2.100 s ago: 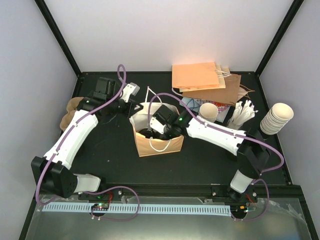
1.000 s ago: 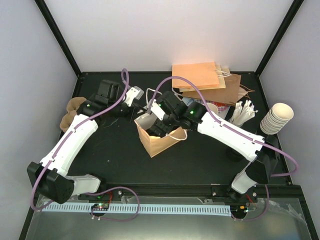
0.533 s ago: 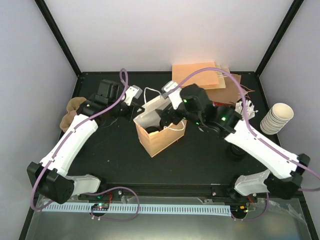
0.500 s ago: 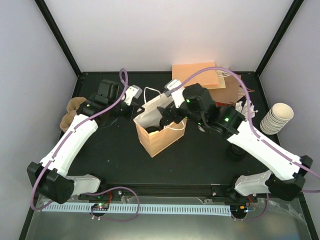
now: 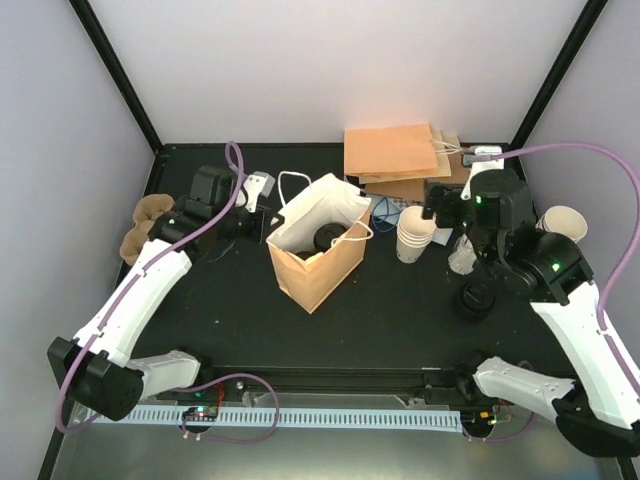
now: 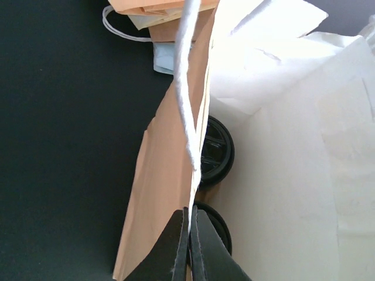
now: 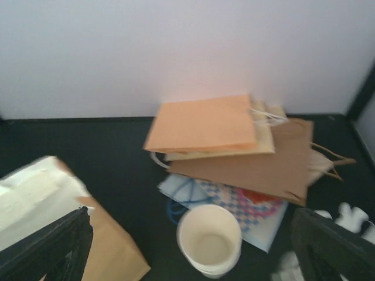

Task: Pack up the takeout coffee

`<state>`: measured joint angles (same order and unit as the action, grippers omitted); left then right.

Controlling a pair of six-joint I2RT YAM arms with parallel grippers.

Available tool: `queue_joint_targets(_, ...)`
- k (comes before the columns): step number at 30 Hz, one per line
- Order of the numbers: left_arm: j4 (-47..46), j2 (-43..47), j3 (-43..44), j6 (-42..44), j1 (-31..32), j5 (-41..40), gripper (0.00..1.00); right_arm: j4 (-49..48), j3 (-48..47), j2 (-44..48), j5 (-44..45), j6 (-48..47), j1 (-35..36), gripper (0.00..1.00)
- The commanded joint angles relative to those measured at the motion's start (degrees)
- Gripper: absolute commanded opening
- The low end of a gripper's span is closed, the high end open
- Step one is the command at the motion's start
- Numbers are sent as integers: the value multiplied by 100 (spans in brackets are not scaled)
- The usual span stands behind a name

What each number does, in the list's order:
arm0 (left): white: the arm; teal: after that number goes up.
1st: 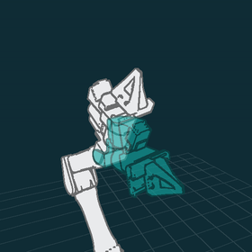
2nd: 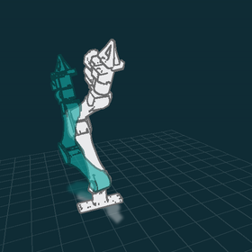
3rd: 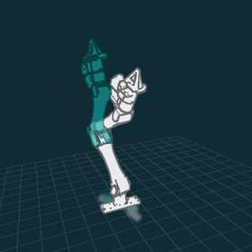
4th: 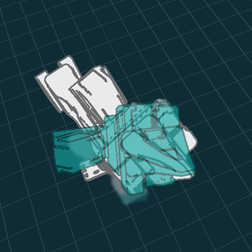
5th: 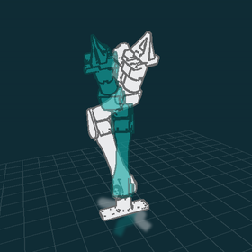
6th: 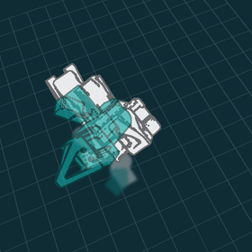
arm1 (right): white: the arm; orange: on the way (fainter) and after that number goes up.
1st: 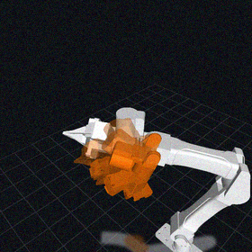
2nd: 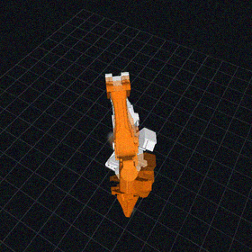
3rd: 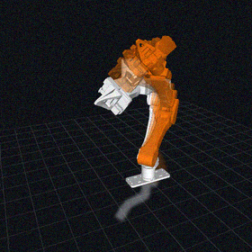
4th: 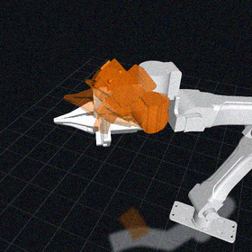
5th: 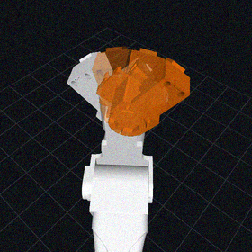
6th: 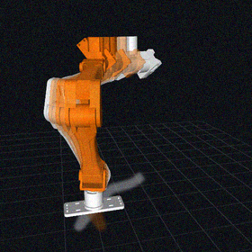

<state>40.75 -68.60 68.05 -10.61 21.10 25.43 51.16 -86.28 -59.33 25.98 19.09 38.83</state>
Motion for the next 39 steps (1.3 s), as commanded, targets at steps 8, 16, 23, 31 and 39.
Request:
queue_joint_targets(8,-324,343,-31,-216,21,-269,14,1698,717,-495,192,710,-1528,59)
queue_joint_targets(16,-213,506,29,-139,25,-397,41,1445,946,-678,238,1135,-2169,50)
queue_joint_targets(23,-81,1076,84,-143,25,-705,61,1191,861,-1002,31,1387,-2453,45)
queue_joint_targets(31,-454,2501,-724,-342,25,-1185,68,1038,834,-1237,-39,1624,-2538,39)
queue_joint_targets(39,-478,3372,-1319,-345,21,-1764,73,957,859,-1444,125,1861,-2533,37)
